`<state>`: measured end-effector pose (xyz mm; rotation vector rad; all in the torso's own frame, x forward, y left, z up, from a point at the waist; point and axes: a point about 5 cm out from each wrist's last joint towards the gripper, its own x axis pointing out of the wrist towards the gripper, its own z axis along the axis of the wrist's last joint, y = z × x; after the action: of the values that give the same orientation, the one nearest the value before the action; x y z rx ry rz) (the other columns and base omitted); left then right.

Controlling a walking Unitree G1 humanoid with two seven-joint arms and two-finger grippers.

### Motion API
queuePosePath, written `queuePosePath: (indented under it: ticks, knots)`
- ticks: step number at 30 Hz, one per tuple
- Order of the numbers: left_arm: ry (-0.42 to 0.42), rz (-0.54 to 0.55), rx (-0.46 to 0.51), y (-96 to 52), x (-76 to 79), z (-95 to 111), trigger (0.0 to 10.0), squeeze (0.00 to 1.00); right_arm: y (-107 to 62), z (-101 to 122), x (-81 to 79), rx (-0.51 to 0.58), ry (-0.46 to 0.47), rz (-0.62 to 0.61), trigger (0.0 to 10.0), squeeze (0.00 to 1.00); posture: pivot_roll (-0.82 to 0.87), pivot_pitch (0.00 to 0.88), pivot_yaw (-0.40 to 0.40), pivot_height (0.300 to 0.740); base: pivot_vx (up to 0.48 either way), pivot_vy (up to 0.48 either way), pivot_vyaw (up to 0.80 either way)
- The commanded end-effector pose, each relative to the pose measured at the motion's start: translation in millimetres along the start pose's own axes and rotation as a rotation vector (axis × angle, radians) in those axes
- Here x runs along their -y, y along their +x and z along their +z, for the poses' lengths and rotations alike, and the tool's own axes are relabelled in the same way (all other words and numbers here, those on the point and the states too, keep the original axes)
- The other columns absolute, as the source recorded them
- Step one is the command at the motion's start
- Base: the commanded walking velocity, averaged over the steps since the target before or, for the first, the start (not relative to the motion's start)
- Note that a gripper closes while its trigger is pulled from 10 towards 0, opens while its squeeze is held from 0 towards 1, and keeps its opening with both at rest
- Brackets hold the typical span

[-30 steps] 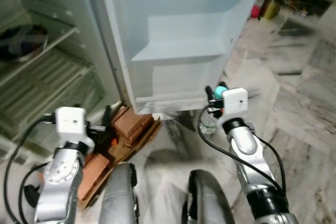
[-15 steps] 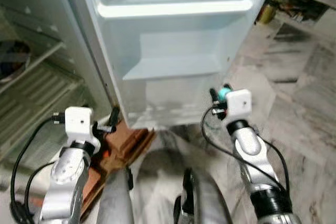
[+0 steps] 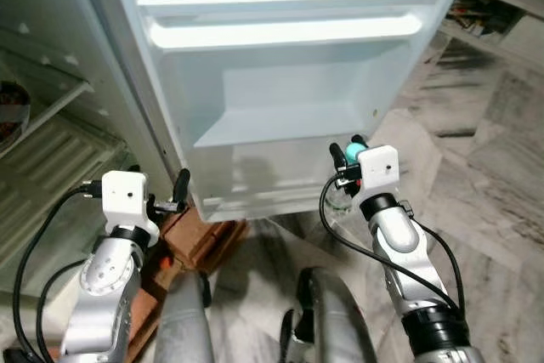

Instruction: Restocking fridge

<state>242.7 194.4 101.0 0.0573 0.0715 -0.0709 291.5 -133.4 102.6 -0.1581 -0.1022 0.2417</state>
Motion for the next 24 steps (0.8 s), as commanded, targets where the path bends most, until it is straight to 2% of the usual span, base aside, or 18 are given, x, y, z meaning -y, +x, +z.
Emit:
queuePosePath:
  ticks: [1,10,17,18,24]
  knots:
    - [0.002,0.002,-0.014,-2.5,-2.0,-2.7,10.0,0.0,0.9,6.9,-4.9,0.039,0.003,0.021,10.0,0.0,0.08,0.147,-0.056,0.626,0.251,0.0,0.0]
    - [0.001,0.01,-0.011,-1.6,-1.5,-1.6,10.0,0.0,1.8,6.3,-1.3,0.035,-0.006,0.015,10.0,0.0,0.08,0.157,-0.057,0.626,0.056,0.0,0.0]
    - [0.026,0.055,-0.041,-8.8,-15.6,-7.1,10.0,0.0,6.1,1.5,-0.6,0.024,-0.03,0.056,10.0,0.0,0.09,0.187,-0.058,0.626,0.0,0.0,0.0]
    - [0.033,0.067,-0.048,-12.1,-19.7,-7.7,10.0,0.0,8.2,0.0,0.3,0.017,-0.03,0.064,10.0,0.0,0.1,0.197,-0.06,0.617,0.0,0.0,0.0]
    - [0.021,0.099,-0.06,-17.1,-21.4,-8.7,10.0,0.0,12.4,3.6,-3.3,0.037,-0.042,0.099,10.0,0.0,0.11,0.212,-0.061,0.582,0.0,0.0,0.0]
